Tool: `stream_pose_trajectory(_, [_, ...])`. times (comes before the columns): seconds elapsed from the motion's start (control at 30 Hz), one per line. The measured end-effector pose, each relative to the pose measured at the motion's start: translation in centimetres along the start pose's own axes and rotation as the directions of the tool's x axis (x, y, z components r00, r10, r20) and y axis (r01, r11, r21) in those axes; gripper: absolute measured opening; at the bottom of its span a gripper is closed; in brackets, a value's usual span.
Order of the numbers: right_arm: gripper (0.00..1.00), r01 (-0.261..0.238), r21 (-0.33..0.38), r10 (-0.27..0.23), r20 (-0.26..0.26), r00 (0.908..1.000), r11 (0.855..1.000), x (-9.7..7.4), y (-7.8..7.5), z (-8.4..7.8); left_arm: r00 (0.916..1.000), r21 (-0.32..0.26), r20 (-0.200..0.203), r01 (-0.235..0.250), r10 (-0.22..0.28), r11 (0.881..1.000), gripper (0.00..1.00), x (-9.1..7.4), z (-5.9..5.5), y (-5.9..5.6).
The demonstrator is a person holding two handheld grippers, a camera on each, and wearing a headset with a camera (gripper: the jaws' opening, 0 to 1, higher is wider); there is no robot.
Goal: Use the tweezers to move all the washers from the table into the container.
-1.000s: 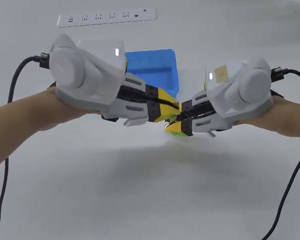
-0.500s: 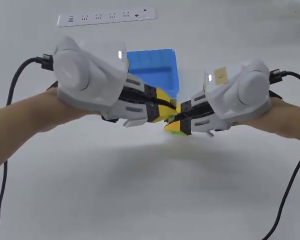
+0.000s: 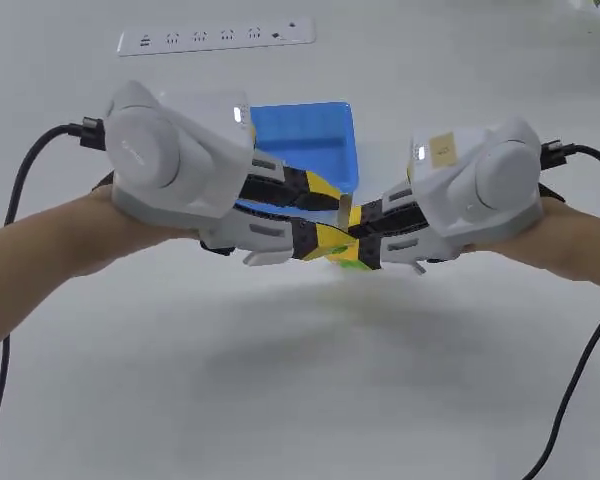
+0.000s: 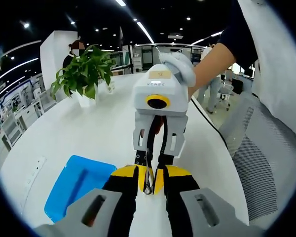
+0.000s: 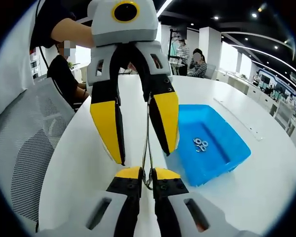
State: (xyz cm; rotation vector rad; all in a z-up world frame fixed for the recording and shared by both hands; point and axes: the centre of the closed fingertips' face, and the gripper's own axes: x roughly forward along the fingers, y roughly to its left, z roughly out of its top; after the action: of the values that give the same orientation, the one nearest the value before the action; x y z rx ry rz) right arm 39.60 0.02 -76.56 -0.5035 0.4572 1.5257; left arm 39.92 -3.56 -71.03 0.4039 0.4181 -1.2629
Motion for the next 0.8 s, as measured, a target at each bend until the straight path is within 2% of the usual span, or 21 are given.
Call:
stream_pose_trajectory(0.1, [0.09,0.0,0.004,0.0,0.005,1.0,1.0,-0.4,0.2,0.6,0.9988,-0.02,0.029,-0.038,0.039,0.999,0.28,-0.8,0.3,0.2])
stream_pose_trajectory(0.23, [0.09,-0.005,-0.003,0.005,0.003,1.0,1.0,-0.8,0.6,1.3,0.9945,-0.08,0.07,-0.072,0.078,0.994,0.43,-1.9,0.5,0.1])
stream_pose_trajectory(0.3, [0.09,-0.009,-0.011,0.009,0.003,1.0,1.0,-1.0,0.8,1.8,0.9893,-0.086,0.075,-0.119,0.125,0.989,0.49,-3.0,0.4,0.2])
stream_pose_trajectory(0.37, [0.09,-0.01,-0.021,0.01,0.003,0.9999,1.0,-1.4,0.9,2.3,0.9861,-0.107,0.083,-0.135,0.144,0.985,0.52,-3.8,0.3,0.1])
stream_pose_trajectory(0.43, [0.09,-0.005,-0.032,0.005,0.006,1.0,0.999,-1.9,0.8,3.0,0.9808,-0.152,0.104,-0.148,0.165,0.977,0.56,-4.9,0.3,-0.3])
stream_pose_trajectory(0.5, [0.09,0.007,-0.043,-0.006,0.009,0.9999,0.999,-2.6,0.5,3.5,0.976,-0.196,0.117,-0.159,0.184,0.968,0.64,-5.7,0.0,-0.6])
stream_pose_trajectory(0.53, [0.09,0.012,-0.045,-0.011,0.012,0.9999,0.999,-2.9,0.4,3.8,0.9702,-0.214,0.123,-0.18,0.209,0.96,0.7,-6.3,-0.2,-0.6])
stream_pose_trajectory(0.6, [0.09,0.021,-0.049,-0.021,0.017,0.9996,0.999,-3.5,0.0,4.4,0.9609,-0.241,0.117,-0.218,0.251,0.946,0.77,-7.3,-0.9,-0.6])
stream_pose_trajectory(0.73, [0.09,0.04,-0.08,-0.038,0.016,0.9991,0.996,-4.4,-0.9,5.7,0.94,-0.286,0.12,-0.275,0.319,0.918,0.82,-9.2,-1.8,-0.6])
stream_pose_trajectory(0.8, [0.09,0.05,-0.074,-0.047,0.037,0.9982,0.996,-4.7,-1.6,6.6,0.9287,-0.297,0.129,-0.299,0.348,0.907,0.84,-10.0,-1.8,-0.7])
